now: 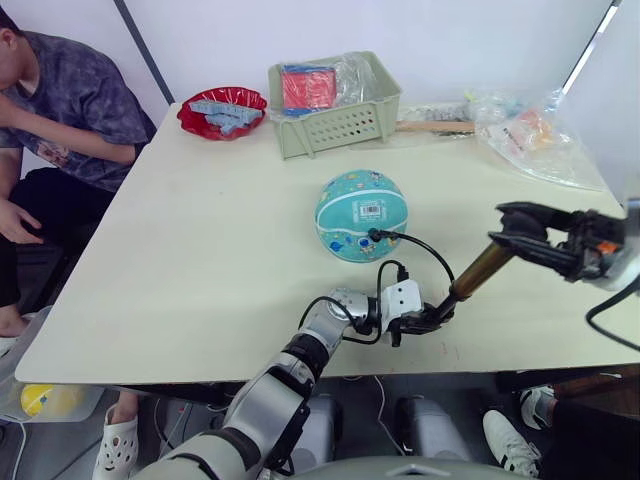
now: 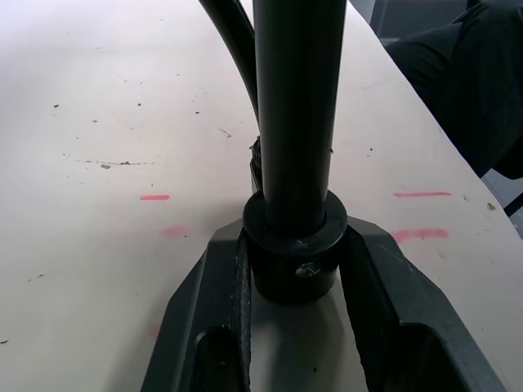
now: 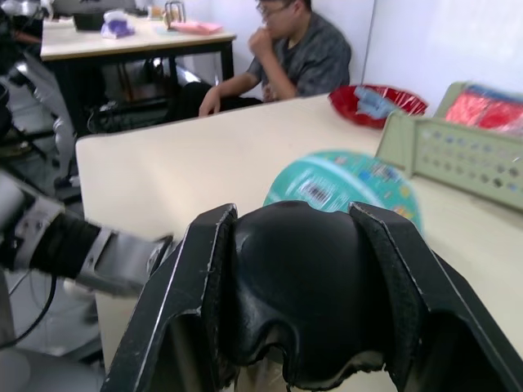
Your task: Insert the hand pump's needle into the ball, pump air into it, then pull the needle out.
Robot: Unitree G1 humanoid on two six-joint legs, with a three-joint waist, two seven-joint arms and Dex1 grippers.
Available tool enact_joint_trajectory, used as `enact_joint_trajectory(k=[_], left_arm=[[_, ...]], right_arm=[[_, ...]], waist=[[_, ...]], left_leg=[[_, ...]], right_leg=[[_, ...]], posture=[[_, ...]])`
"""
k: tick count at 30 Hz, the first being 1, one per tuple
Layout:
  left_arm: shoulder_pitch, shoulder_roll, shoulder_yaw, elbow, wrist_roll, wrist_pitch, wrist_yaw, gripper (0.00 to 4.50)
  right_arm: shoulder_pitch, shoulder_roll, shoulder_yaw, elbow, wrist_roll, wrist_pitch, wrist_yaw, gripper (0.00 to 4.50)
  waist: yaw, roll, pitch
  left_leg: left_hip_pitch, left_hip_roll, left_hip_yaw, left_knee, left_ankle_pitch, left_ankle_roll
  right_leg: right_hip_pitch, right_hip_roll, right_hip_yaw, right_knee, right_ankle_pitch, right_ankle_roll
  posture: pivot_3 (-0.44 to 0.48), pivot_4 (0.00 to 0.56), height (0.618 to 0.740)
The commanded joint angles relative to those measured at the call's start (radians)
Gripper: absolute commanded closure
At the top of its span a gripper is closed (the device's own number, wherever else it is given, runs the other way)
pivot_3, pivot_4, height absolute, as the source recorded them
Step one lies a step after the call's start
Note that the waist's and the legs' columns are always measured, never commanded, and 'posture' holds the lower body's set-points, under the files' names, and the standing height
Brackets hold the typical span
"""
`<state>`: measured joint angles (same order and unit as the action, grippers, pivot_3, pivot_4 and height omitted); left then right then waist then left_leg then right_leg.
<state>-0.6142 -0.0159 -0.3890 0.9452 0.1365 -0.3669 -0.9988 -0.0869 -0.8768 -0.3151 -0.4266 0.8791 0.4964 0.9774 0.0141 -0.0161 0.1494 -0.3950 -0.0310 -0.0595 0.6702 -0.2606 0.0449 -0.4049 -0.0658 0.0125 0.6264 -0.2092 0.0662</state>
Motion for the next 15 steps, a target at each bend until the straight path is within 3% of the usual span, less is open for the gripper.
enact_joint_trajectory(k=[1, 9, 15], left_arm=[[0.029, 0.021, -0.023, 0.023, 0.028, 0.027, -0.016, 3.41], [0.033, 0.028, -0.025, 0.021, 0.027, 0.029, -0.012, 3.41], [0.029, 0.029, -0.024, 0.020, 0.025, 0.028, -0.010, 3.41]], right_arm=[[0.070, 0.018, 0.108, 0.047, -0.148, -0.047, 0.023, 2.78], [0.122, 0.105, 0.243, 0.157, -0.330, -0.219, 0.030, 2.78], [0.103, 0.120, 0.204, 0.136, -0.284, -0.226, 0.028, 2.78]], waist=[[0.000, -0.001, -0.001], [-0.001, -0.004, -0.003], [-0.001, -0.004, -0.003]], left_leg=[[0.000, 0.000, 0.000, 0.000, 0.000, 0.000], [0.001, 0.000, 0.000, 0.000, 0.000, 0.000], [0.002, 0.000, 0.000, 0.000, 0.000, 0.000]], right_leg=[[0.000, 0.000, 0.000, 0.000, 0.000, 0.000], [0.001, 0.000, 0.000, 0.000, 0.000, 0.000], [0.001, 0.001, 0.000, 0.000, 0.000, 0.000]], posture=[[0.000, 0.150, 0.738], [0.000, 0.150, 0.738], [0.000, 0.150, 0.738]])
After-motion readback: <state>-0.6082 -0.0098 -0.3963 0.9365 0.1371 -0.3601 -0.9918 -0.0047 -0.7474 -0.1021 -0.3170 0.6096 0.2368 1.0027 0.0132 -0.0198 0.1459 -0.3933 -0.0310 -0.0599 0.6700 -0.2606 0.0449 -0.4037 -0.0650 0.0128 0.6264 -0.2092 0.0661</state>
